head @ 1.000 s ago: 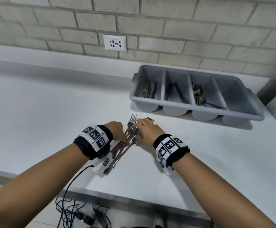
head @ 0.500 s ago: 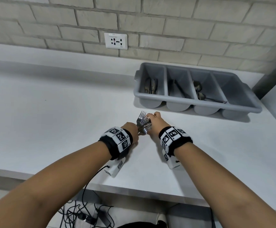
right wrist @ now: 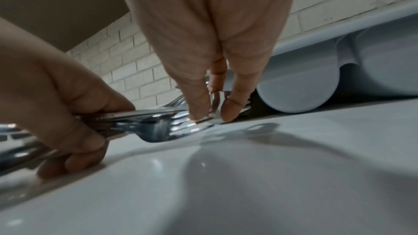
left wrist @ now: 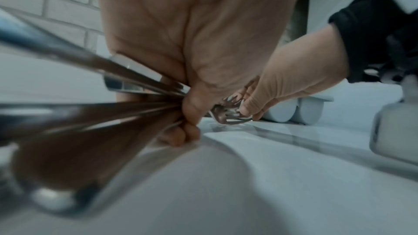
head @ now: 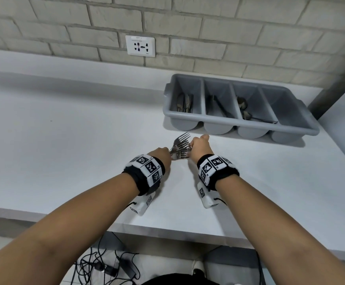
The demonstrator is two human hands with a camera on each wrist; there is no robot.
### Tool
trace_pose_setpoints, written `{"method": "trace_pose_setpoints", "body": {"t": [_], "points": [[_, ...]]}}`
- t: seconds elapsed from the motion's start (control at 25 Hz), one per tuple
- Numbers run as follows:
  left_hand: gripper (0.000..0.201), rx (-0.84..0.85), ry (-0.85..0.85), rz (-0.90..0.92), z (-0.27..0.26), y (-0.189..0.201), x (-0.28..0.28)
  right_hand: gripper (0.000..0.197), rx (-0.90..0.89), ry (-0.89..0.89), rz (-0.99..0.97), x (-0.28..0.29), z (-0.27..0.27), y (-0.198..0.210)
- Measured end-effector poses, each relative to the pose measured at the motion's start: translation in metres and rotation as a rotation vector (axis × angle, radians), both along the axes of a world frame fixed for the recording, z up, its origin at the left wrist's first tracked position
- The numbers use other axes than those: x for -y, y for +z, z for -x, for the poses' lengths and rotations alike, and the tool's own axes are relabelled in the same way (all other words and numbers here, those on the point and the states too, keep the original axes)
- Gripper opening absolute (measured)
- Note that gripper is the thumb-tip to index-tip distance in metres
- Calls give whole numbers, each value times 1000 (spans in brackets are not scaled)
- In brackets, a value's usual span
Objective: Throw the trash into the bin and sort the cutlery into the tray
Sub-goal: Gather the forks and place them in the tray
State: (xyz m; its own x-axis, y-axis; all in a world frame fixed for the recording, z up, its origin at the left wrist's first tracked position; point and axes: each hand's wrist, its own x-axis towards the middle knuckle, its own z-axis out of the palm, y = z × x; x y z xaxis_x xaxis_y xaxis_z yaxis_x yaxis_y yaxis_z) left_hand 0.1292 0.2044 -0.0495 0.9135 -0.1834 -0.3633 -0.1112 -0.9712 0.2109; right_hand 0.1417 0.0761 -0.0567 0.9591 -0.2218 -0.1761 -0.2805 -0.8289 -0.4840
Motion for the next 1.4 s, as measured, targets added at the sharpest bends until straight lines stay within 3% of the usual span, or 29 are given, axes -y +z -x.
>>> {"method": "trace_pose_setpoints", "body": {"t": [0.08,0.2,0.32,0.44,0.52,0.64,0.92,1.08,1.24,1.4], "points": [[28,25,-21,62,1,4,-1,26,87,-12,-104,4,7,8],[25,20,-106,221,1,16,6,47,286,-54,-280,19,23,28],[13,-20,-85,584,-1,40,30,46,412,-175,-396,44,34,39],[29,-138,-31,985,-11,69,82,22,286,-200,-598,79,42,48],[32,-178,21,1119,-22,83,125,27,158,-122,-761,101,46,57],[33,-247,159,1267,-34,98,191,21,170,-115,-795,139,46,73],[34,-405,278,1478,-47,114,300,16,271,-196,-605,236,28,86],[30,-473,376,1469,-56,116,339,27,331,-202,-484,267,16,85],[31,-519,461,1468,-65,114,358,24,259,-187,-447,290,1,84],[31,-549,399,1426,-76,120,371,31,237,-232,-380,303,-15,80]]}}
